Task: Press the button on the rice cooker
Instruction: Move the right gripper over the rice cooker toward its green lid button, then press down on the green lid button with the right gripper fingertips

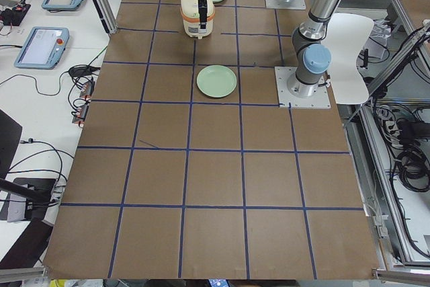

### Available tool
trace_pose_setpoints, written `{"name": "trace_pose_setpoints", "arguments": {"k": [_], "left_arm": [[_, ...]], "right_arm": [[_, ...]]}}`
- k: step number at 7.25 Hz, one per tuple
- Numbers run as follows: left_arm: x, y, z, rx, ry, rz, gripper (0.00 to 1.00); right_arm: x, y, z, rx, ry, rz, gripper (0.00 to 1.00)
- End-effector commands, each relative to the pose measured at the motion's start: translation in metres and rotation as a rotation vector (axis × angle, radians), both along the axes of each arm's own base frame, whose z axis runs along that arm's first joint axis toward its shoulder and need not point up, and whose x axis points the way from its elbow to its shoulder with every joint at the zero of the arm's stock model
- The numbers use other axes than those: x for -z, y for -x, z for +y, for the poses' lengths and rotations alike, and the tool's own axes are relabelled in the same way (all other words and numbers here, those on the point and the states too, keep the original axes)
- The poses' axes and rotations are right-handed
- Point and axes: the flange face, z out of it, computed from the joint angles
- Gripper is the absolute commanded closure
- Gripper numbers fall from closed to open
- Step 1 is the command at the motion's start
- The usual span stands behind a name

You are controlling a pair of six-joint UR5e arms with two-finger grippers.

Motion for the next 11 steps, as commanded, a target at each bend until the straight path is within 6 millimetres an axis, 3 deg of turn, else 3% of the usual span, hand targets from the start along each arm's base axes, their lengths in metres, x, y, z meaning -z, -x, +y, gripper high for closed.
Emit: {"name": "trace_pose_setpoints", "arguments": {"k": [1,11], "left_arm": [[0.0,0.0,0.0,0.0,0.0,0.001,0.0],[0.0,0.0,0.0,0.0,0.0,0.001,0.0]], "right_arm": [[0.005,-0.001,-0.001,-0.004,-0.009,0.002,0.9],[0.02,-0.005,-0.007,-0.003,-0.035,-0.015,0.89]]}}
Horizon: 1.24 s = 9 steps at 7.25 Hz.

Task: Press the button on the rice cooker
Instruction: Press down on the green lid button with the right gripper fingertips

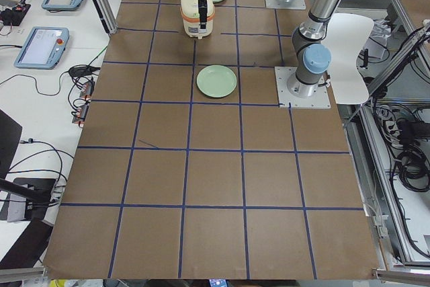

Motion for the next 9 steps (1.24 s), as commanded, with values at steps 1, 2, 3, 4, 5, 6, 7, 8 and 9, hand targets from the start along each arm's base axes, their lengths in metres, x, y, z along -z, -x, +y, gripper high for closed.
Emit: {"name": "trace_pose_setpoints", "arguments": {"k": [1,2,3,4,5,6,7,8,9], "left_arm": [[0.0,0.0,0.0,0.0,0.0,-0.001,0.0],[0.0,0.0,0.0,0.0,0.0,0.001,0.0],[0.0,0.0,0.0,0.0,0.0,-0.001,0.0],[0.0,0.0,0.0,0.0,0.0,-0.001,0.0],[0.0,0.0,0.0,0.0,0.0,0.001,0.0],[0.0,0.0,0.0,0.0,0.0,0.001,0.0],[0.0,0.0,0.0,0.0,0.0,-0.001,0.0],[0.0,0.0,0.0,0.0,0.0,-0.001,0.0],[0.0,0.0,0.0,0.0,0.0,0.001,0.0]], "right_arm": [[0.002,-0.001,0.0,0.0,-0.003,0.0,0.89],[0.008,-0.002,-0.003,0.0,-0.013,0.002,0.89],[0.01,-0.002,-0.003,0.001,-0.016,-0.005,0.89],[0.014,-0.003,-0.004,0.001,-0.023,-0.008,0.89],[0.014,-0.003,-0.005,0.0,-0.023,-0.009,0.89],[0.014,-0.003,-0.005,-0.003,-0.023,-0.009,0.89],[0.014,-0.003,-0.005,-0.003,-0.023,-0.009,0.89],[0.017,-0.003,-0.006,-0.005,-0.027,-0.008,0.89],[0.02,-0.004,-0.008,-0.005,-0.027,-0.008,0.89]]}}
